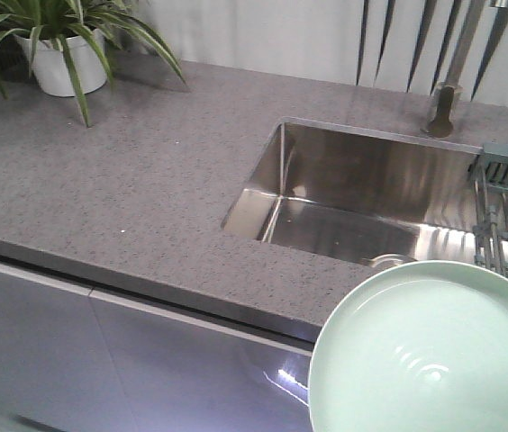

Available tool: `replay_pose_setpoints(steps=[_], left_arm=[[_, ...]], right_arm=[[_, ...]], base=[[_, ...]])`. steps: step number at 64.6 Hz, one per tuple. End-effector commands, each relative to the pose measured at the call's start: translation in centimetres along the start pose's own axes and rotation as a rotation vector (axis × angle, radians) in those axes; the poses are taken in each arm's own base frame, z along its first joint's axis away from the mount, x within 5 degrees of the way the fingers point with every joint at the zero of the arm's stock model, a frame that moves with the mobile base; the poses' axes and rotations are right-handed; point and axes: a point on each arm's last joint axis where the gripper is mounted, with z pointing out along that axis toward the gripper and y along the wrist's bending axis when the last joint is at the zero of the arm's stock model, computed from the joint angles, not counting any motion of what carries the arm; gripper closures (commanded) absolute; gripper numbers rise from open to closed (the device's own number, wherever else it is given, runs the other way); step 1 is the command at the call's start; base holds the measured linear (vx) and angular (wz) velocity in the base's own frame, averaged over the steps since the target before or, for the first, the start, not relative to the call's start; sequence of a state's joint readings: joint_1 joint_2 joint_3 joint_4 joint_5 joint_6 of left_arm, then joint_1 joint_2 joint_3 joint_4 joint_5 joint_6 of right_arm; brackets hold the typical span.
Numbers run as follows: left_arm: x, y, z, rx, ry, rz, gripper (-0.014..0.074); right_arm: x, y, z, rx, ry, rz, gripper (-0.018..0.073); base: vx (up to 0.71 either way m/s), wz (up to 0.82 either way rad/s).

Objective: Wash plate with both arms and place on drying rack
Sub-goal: 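Hold the plate while the base turns toward the sink counter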

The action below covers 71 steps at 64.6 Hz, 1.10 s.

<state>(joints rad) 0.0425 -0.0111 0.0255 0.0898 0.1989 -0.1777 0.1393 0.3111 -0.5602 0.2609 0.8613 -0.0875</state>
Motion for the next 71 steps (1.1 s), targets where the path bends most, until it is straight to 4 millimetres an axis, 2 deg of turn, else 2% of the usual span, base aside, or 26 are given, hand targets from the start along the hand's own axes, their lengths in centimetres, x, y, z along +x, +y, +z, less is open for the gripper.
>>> replay_pose_setpoints(steps=[1,35,71], left_arm=[[-1.74,-0.21,-0.41,0.017,-0.122,-0.009,0.0603],[-1.74,-0.21,-0.41,0.017,-0.122,-0.009,0.0603],[-1.74,-0.21,-0.41,0.017,-0.122,-0.009,0.0603]], right_arm=[[-1.32,0.12,-0.34,-0.001,-0.093,0.009,0.0561],[-1.32,0.12,-0.34,-0.001,-0.093,0.009,0.0561],[-1.32,0.12,-0.34,-0.001,-0.093,0.009,0.0561]], base=[[0.08,-0.35],[0.07,-0.29],[0.05,-0.14]])
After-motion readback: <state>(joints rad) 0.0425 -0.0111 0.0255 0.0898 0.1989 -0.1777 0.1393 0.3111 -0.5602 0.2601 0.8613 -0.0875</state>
